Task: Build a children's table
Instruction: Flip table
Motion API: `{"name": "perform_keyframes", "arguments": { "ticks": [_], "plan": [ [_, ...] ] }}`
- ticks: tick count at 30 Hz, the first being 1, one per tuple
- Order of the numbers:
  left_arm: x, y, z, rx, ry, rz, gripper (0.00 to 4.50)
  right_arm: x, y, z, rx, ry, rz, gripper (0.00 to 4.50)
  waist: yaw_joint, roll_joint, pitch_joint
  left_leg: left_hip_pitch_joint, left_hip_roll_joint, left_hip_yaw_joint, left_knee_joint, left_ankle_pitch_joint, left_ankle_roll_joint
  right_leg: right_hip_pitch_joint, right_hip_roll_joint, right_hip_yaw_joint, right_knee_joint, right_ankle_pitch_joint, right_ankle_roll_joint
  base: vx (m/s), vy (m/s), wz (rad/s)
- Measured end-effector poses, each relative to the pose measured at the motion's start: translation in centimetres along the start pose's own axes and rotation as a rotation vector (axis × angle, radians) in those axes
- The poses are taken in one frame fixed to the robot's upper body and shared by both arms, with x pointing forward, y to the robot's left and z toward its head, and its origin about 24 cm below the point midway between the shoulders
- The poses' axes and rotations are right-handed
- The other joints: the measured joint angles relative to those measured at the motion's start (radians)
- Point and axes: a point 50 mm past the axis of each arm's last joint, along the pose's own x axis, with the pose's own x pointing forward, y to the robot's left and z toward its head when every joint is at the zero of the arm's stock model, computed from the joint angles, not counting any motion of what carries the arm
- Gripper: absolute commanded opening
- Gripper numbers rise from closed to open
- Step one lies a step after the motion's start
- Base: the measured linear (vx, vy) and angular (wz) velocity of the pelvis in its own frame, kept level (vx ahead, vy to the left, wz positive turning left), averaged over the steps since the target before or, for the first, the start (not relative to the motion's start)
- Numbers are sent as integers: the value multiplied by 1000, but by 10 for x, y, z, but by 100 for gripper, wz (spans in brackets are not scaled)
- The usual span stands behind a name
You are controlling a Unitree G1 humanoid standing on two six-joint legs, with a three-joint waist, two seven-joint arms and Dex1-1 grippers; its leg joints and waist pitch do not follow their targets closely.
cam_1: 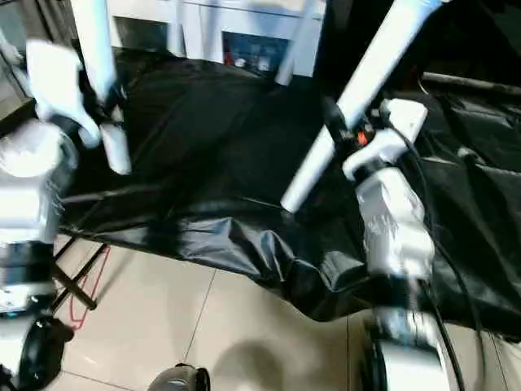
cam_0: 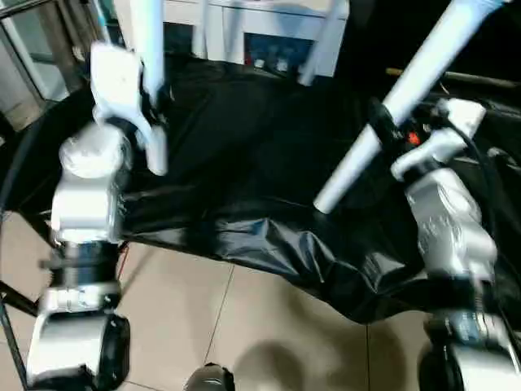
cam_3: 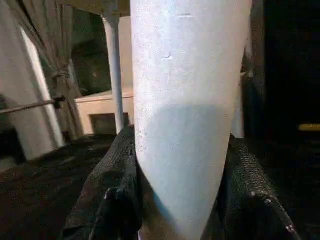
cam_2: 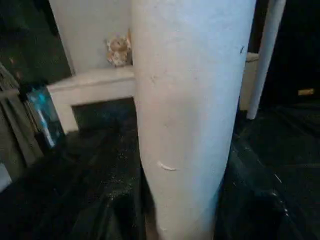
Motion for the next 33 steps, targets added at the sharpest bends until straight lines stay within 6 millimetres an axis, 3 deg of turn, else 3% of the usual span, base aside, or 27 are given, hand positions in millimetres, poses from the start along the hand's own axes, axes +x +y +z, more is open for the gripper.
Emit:
{"name": "perform_keyframes", "arguments": {
  "ticks": [5, 9, 17, 19, 20, 22, 28, 33],
  "plan": [
    [2, 0, -25, -40, 58, -4, 170, -6, 13, -3, -80, 14, -58, 161, -22, -1, -1, 6, -1, -1, -4, 0, -1, 7, 0, 0, -5, 0, 5, 0, 0, 0],
    [2, -3, -39, -73, 96, -9, 170, -4, 16, -4, -140, 25, -102, 161, -29, -3, -3, 8, -1, -3, -6, 0, -1, 8, 0, -1, -9, 0, 5, 0, 0, 0],
    [8, 5, -50, -69, 97, 6, 170, 10, 22, -16, -176, 62, -138, 161, -53, -8, -9, 13, -5, -6, -14, 0, -1, 9, 0, 0, -18, 2, 5, 0, 0, 0],
    [6, 9, -52, -71, 107, 15, 170, 13, 25, -20, -179, 77, -134, 161, -55, -10, -11, 19, -7, -8, -16, 0, -1, 10, -1, 0, -19, 2, 6, 0, 0, 0],
    [6, 10, -53, -69, 110, 18, 205, 14, 26, -21, -179, 80, -131, 161, -56, -10, -11, 21, -8, -10, -17, 0, -1, 12, -1, 0, -20, 2, 6, 0, 0, 0],
    [3, 13, -55, -57, 119, 21, 240, 14, 28, -23, -177, 84, -124, 231, -58, -10, -10, 27, -10, -14, -18, 0, -2, 15, -1, -1, -23, 2, 6, 0, 0, 0],
    [-12, 19, -58, 15, 125, 7, 285, -2, 32, -60, -162, 239, -99, 284, -71, -2, -3, 23, -15, -17, -30, -8, -14, 4, -3, 0, -40, 2, 4, 0, 0, 0],
    [-29, 15, -59, 3, 112, 0, 333, -3, 34, -49, -178, 210, -69, 323, -75, -9, -1, 15, -15, -12, -28, -7, -15, -3, -4, 3, -39, 31, -8, 0, 0, 0]
  ]
}}
